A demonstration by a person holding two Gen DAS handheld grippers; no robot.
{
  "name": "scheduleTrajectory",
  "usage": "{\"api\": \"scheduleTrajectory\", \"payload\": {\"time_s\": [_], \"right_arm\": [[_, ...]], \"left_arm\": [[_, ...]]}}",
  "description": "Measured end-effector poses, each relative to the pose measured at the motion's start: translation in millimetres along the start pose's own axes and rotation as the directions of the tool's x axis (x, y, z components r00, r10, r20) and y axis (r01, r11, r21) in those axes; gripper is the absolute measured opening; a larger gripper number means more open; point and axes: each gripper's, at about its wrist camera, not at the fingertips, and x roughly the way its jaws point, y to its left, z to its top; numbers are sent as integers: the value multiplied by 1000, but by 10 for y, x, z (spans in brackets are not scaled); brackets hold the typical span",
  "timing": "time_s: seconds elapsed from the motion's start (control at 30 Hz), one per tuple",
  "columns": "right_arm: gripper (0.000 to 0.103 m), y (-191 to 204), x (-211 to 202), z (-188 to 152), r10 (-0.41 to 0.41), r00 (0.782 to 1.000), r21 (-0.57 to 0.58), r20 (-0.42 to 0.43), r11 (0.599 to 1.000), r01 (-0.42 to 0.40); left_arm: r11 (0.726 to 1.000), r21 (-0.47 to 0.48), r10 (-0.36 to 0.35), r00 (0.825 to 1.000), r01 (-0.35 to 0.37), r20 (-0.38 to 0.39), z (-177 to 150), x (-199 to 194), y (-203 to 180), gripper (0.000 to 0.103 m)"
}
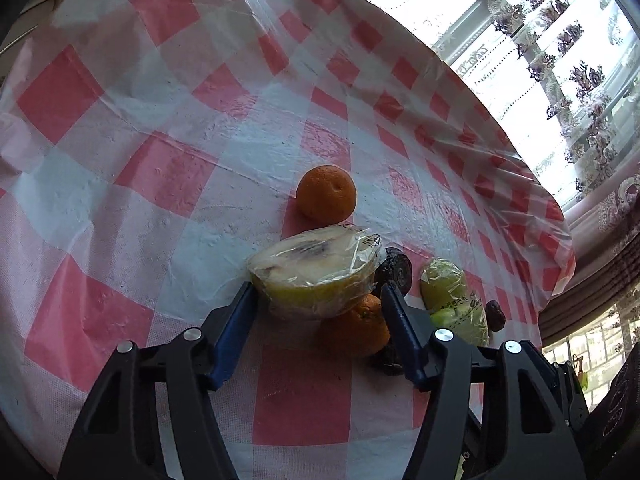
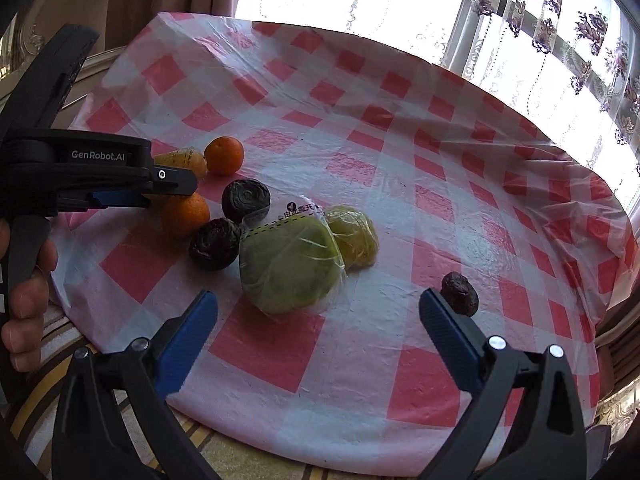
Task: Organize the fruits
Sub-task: 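Grasp the wrapped fruit half with the left gripper while the right grasps another wrapped cabbage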
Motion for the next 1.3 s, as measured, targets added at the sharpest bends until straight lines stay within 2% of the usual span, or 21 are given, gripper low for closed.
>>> {"api": "scheduleTrajectory", "payload": {"time_s": [0.2,0.27,0.33,0.4,0.47,0.5,0.53,0.63,0.8,0.9,0.93,1.03,1.07,1.1,1.3], "right_arm": [[101,167,90,60,-64,998,-77,-6,995,63],[101,210,129,90,-81,997,-99,-6,992,80],[101,246,167,111,-85,996,-115,-7,990,83],[100,244,208,129,-80,997,-114,-15,990,78],[100,225,245,144,-69,997,-102,-28,993,66],[100,214,261,148,-63,997,-97,-33,994,60],[95,208,279,155,-57,998,-92,-38,994,54],[84,197,348,167,-31,998,-80,-64,996,25],[83,162,380,170,1,998,-52,-69,999,-5],[83,136,381,175,21,997,-35,-68,999,-24],[83,120,391,177,32,997,-25,-71,999,-34],[67,51,416,174,79,994,12,-81,997,-79],[66,35,416,169,95,992,22,-80,995,-93],[65,24,416,168,106,991,29,-79,994,-104],[63,-37,395,138,157,985,69,-70,986,-152]], "left_arm": [[1000,17,6,1000,-6,12,1,-13,7,58],[1000,24,5,1000,-6,21,-9,-29,-2,55],[999,33,-1,1000,0,31,-13,-50,-23,46],[999,44,-1,1000,0,31,-17,-48,-51,45],[999,42,10,1000,-11,30,-15,-43,-49,53],[999,35,22,999,-23,32,-15,-41,-37,69],[999,31,20,999,-21,38,-15,-42,-26,72],[999,40,16,999,-18,39,9,-31,-47,72],[998,54,28,999,-30,41,82,7,-95,72],[994,99,51,998,-55,36,144,50,-186,75],[992,112,57,998,-61,31,168,70,-212,74],[988,132,83,997,-82,2,229,143,-246,69],[984,147,101,995,-98,-12,239,177,-258,67],[982,154,117,993,-113,-16,246,194,-259,61],[980,171,111,994,-106,-18,190,163,-242,60]]}}
